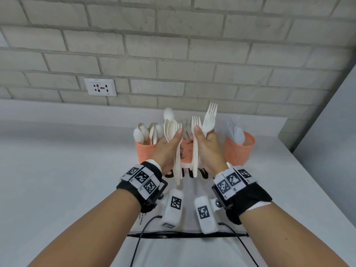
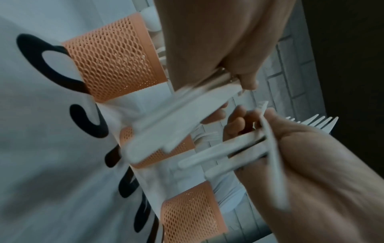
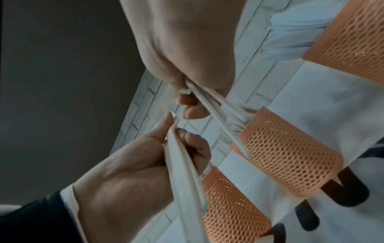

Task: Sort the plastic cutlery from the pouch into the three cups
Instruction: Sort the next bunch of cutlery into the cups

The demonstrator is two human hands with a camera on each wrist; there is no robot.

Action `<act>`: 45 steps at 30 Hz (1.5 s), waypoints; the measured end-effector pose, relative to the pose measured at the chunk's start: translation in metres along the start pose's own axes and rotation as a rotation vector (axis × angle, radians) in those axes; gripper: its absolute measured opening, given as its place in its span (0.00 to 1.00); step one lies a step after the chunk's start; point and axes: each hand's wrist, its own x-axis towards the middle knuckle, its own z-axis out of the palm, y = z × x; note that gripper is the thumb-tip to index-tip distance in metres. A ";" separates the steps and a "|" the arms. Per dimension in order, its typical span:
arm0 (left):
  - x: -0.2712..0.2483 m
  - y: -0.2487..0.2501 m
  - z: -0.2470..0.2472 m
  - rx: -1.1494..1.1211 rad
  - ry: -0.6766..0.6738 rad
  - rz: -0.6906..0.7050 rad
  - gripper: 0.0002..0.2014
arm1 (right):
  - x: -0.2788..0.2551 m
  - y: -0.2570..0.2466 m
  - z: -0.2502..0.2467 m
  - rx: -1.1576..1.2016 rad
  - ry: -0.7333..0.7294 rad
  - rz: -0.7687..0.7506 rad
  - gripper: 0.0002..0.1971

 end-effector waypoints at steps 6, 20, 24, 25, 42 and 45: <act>0.003 0.003 -0.003 -0.097 -0.035 -0.011 0.23 | -0.008 -0.003 0.006 0.020 -0.278 0.104 0.07; 0.014 0.005 -0.024 -0.083 0.040 -0.028 0.16 | 0.045 -0.018 -0.025 -0.071 0.088 0.034 0.06; 0.017 0.006 -0.033 -0.074 -0.014 -0.004 0.14 | 0.082 -0.020 -0.031 0.058 0.309 -0.191 0.08; 0.018 0.007 -0.034 -0.085 -0.025 -0.007 0.14 | 0.090 -0.018 -0.029 0.059 0.326 -0.227 0.08; 0.030 0.003 -0.038 0.091 -0.164 0.078 0.05 | 0.109 0.034 -0.015 0.007 0.009 0.012 0.19; 0.030 0.001 -0.037 0.095 -0.171 0.109 0.04 | 0.109 0.032 -0.011 -0.201 0.027 -0.032 0.13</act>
